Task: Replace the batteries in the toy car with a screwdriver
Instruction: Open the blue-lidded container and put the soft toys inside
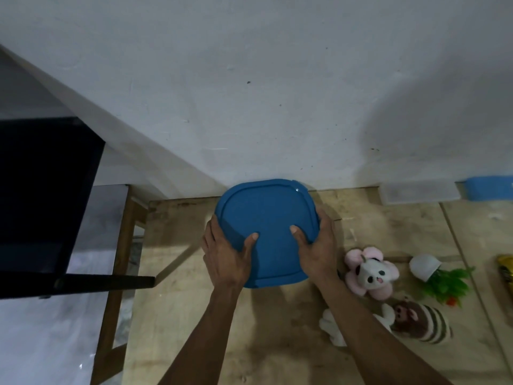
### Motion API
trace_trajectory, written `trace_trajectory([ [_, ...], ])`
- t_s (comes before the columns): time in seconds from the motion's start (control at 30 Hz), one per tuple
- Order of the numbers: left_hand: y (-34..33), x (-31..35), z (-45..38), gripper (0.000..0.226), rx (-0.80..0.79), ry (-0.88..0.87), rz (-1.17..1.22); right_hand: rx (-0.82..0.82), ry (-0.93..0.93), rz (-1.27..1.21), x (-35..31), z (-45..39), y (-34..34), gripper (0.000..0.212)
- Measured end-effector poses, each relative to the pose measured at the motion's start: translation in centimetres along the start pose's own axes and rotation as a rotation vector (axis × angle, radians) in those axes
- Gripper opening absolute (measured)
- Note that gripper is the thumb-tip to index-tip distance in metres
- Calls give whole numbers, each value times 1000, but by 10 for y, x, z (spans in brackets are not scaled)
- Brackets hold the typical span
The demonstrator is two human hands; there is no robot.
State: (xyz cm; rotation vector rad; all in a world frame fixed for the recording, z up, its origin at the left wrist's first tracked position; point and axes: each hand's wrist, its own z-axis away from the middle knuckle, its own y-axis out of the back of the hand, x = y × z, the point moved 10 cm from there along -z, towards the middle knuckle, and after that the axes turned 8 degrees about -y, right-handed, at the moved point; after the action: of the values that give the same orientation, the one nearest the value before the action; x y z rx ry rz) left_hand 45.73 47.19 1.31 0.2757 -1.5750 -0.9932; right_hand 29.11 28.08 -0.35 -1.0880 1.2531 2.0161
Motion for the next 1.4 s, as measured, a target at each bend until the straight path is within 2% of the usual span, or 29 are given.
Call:
trace_trajectory([
  [0.27,5,-4,-4,104,27,11,88,8,-54,-71,6,-7,3,61],
  [0.37,5,-8,-7,112,25,41,86,16,-81,-73,9,-8,2,60],
  [0.53,0,-11,-10,119,-2,72,72,17,-69,-33,9,-4,-2,78],
  [0.73,2,-16,-10,121,26,123,165,-23,-92,-72,12,-9,-4,77],
  [1.1,10,-8,-6,112,60,78,339,-9,-42,-108,3,1,5,70],
  [1.4,9,-13,-9,103,3,89,418,15,-96,-145,6,-3,13,71],
])
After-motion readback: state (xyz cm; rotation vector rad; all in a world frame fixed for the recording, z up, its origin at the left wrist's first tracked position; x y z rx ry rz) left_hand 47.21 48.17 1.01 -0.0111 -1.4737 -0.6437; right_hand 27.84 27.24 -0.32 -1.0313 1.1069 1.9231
